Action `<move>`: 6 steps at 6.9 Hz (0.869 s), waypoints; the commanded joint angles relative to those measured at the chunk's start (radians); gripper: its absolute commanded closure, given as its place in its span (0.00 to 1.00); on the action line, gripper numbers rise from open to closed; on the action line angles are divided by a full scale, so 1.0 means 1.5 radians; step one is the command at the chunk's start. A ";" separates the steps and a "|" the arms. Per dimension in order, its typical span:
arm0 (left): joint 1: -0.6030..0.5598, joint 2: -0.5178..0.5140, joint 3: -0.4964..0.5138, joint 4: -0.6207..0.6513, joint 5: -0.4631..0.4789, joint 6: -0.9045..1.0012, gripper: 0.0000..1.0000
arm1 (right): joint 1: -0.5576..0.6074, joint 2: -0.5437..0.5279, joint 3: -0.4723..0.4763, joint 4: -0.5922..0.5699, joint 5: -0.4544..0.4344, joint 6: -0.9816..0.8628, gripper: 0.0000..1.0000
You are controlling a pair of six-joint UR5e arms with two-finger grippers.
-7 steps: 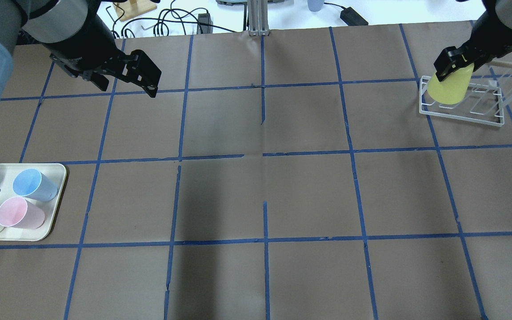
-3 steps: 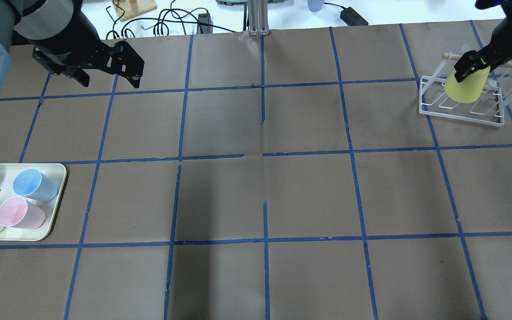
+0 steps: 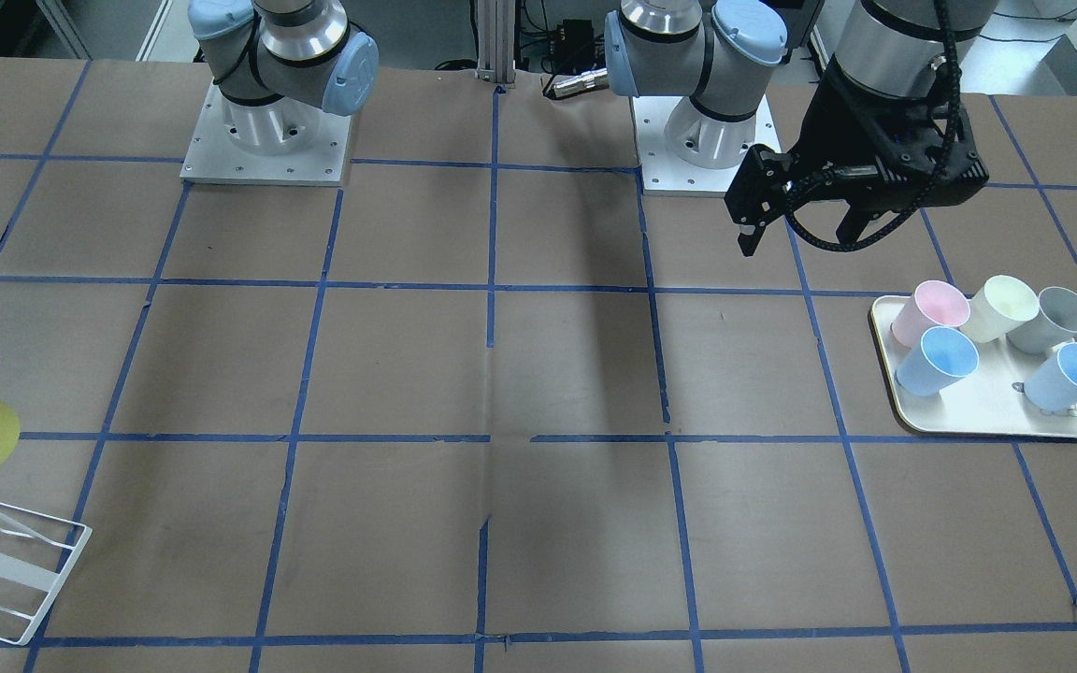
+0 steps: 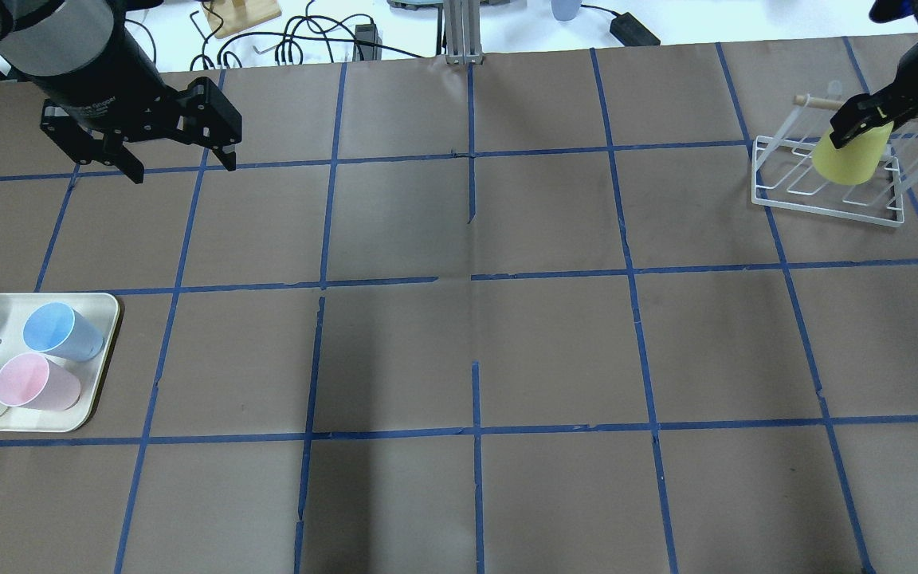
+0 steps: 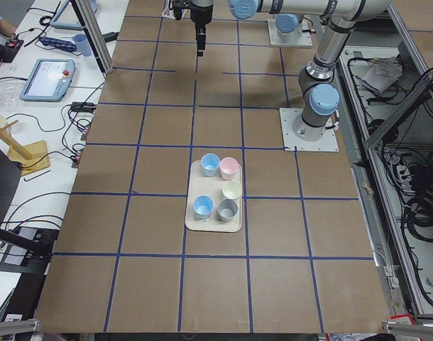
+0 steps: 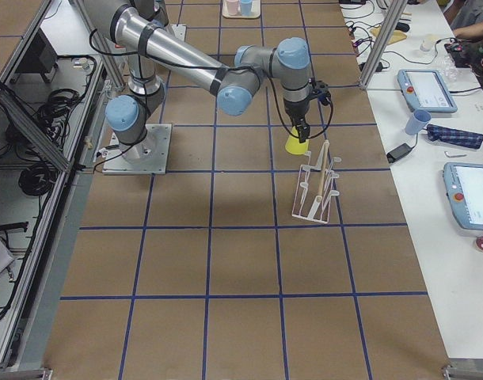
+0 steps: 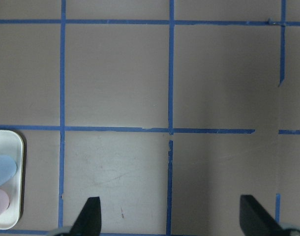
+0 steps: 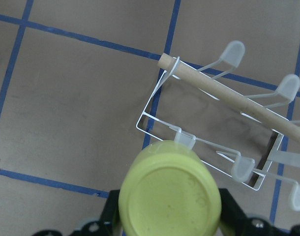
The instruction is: Transfer IKEA cup to right arm and place on rack
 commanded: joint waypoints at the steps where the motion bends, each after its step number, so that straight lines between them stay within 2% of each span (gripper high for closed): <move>1: -0.011 -0.003 0.001 -0.013 0.003 -0.014 0.00 | -0.002 0.016 -0.013 -0.005 0.008 -0.001 0.66; 6: -0.034 -0.003 -0.003 -0.007 0.003 -0.006 0.00 | -0.001 0.045 -0.033 -0.004 0.013 0.001 0.66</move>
